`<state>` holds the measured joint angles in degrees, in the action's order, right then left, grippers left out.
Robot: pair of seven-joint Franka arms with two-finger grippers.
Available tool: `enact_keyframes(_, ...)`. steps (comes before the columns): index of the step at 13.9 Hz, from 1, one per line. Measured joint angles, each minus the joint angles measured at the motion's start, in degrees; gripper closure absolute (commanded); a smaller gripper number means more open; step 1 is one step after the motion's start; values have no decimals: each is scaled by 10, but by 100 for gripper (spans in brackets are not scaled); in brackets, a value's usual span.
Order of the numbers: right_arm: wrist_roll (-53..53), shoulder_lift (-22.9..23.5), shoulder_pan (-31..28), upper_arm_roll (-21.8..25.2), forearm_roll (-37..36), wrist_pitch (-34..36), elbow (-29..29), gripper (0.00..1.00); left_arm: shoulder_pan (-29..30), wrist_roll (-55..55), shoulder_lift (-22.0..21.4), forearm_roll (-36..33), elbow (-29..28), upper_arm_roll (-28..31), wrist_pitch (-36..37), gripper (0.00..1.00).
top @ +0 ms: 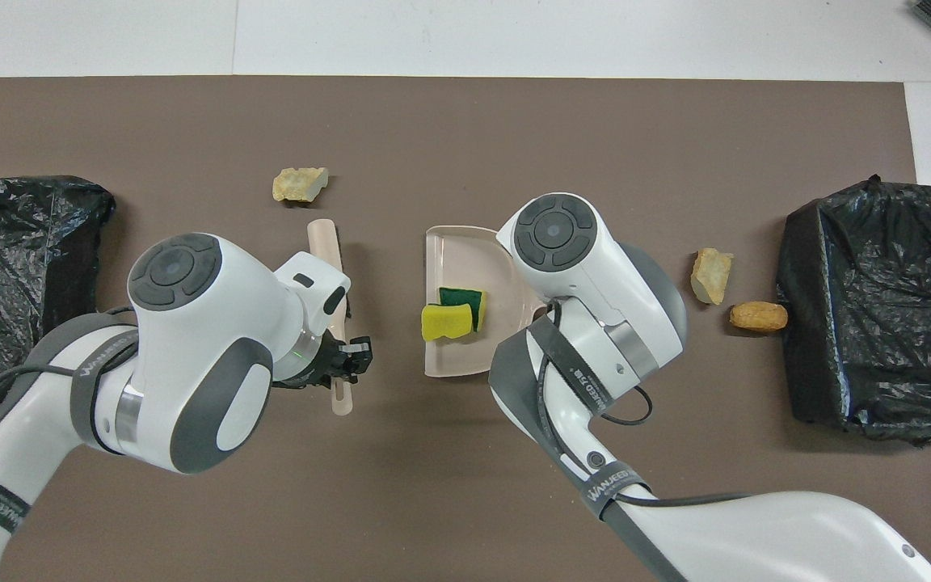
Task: Sweep and dump trash in bin
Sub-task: 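Sweep the paper piece into the dustpan with the left gripper's brush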
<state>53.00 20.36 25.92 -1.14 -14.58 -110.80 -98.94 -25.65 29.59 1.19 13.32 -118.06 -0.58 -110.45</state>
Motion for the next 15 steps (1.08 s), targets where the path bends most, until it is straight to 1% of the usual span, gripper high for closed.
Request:
enact_keyframes(2,0,0,0,0,0,0,0,100,30,-2,-3,-22,0,0,12,100)
enact_keyframes(5,0,0,0,0,0,0,0,100,96,-23,-3,-34,-1,1,16,100)
enact_keyframes(10,0,0,0,0,0,0,-1,100,184,-99,-3,-73,-2,2,20,100)
enact_keyframes(12,-1,0,0,0,0,0,-1,100,205,-131,-3,-74,-8,2,21,100)
enact_keyframes(15,-1,0,0,0,0,0,-2,100,203,-137,-2,-74,-29,-7,21,100)
